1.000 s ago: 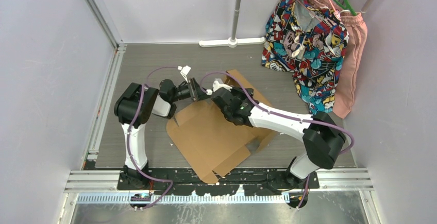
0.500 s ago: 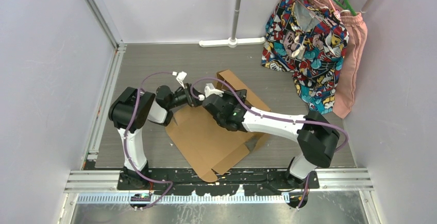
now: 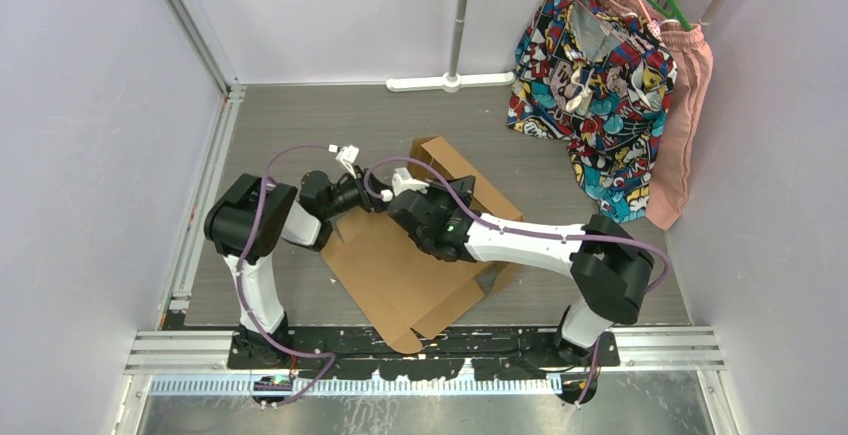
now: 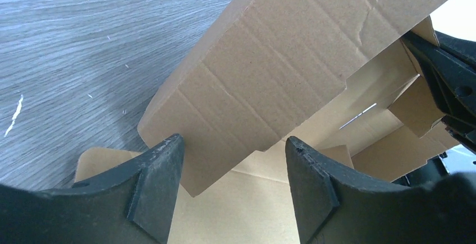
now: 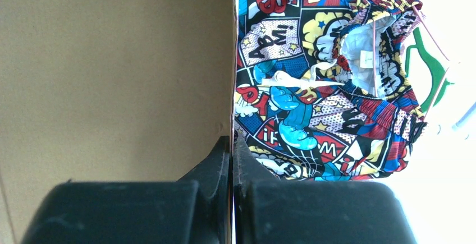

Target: Fold the paper box

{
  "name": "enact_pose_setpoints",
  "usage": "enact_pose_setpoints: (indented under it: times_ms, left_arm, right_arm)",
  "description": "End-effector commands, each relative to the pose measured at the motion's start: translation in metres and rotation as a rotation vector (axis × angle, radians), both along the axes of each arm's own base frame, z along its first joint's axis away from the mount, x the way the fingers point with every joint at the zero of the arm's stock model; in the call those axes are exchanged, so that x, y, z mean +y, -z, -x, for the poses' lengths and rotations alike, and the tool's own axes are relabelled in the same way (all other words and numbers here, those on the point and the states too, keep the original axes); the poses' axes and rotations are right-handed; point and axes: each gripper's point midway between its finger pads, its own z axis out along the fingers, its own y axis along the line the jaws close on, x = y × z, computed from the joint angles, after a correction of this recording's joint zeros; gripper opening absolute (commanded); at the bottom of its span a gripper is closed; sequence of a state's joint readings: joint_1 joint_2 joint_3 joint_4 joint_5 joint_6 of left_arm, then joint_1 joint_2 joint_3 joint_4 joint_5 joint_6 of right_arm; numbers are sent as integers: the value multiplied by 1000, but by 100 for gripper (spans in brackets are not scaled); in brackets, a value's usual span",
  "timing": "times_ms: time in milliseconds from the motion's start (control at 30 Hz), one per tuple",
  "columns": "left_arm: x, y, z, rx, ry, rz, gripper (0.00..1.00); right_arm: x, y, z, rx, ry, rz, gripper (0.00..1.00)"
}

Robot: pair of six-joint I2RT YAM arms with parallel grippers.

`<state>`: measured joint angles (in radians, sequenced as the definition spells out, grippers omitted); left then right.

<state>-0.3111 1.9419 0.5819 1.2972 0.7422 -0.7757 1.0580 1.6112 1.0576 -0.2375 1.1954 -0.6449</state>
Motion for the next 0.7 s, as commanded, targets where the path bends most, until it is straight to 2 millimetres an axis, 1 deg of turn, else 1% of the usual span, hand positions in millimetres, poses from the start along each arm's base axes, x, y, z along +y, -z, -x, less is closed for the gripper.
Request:
enact_pose_setpoints:
  times_ms: [0, 100, 133, 200, 267, 333, 400, 600, 667]
  left_arm:
    - [4, -21, -5, -106, -3, 5, 66]
    - [12, -36, 4, -118, 23, 59, 65]
    - [16, -38, 4, -121, 23, 62, 65]
    - [22, -41, 3, -123, 25, 65, 65]
    - [23, -43, -2, -116, 45, 76, 63]
    - [25, -44, -6, -114, 35, 81, 62]
    - [32, -47, -13, -103, -4, 91, 62]
    - [58, -71, -40, -120, -78, 134, 62]
    - [63, -78, -48, -125, -92, 148, 62]
  right_arm:
    - [3, -5, -1, -42, 17, -20, 2]
    - [4, -4, 0, -40, 11, -27, 2]
    - [3, -4, 0, -40, 8, -28, 2]
    - [2, -2, 1, -38, 4, -29, 1]
    - [0, 0, 3, -36, 2, -27, 2]
    - [-3, 1, 4, -36, 2, -30, 2]
    - [-6, 1, 5, -36, 3, -31, 2]
    - [-11, 0, 9, -38, -4, -36, 2]
    - [-12, -1, 9, -40, -8, -40, 1]
